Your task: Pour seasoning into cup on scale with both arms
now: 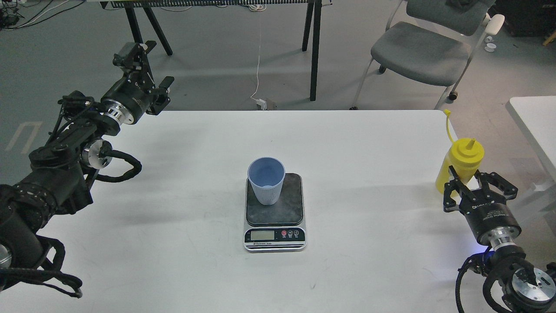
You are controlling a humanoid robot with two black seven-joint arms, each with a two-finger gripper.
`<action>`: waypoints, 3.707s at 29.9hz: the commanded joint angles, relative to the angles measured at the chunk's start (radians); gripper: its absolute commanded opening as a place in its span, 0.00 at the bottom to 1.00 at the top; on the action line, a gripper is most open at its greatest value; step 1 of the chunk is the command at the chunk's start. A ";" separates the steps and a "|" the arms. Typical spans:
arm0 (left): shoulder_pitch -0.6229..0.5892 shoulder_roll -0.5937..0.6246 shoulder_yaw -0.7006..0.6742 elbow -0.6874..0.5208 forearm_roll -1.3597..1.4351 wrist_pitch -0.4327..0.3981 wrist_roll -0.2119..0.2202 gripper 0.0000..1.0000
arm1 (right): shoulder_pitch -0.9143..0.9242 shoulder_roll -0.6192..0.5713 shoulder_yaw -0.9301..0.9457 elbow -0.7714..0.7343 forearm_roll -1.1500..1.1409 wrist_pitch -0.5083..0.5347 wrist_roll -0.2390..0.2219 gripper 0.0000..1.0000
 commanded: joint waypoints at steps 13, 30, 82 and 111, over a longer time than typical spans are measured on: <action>-0.003 0.001 0.003 0.000 0.005 0.000 0.000 0.99 | 0.055 0.138 -0.004 -0.058 -0.091 0.000 -0.009 0.32; 0.003 0.033 0.006 -0.003 0.012 0.000 0.000 0.99 | 0.077 0.304 0.005 -0.099 -0.145 0.000 0.002 0.33; 0.000 0.018 0.003 -0.002 0.003 0.000 0.000 0.99 | 0.006 -0.243 0.028 -0.045 -0.212 0.000 -0.002 0.99; -0.020 0.029 -0.009 -0.002 -0.003 0.000 0.000 0.99 | 0.859 0.345 -0.275 -0.601 -0.464 0.000 -0.009 0.99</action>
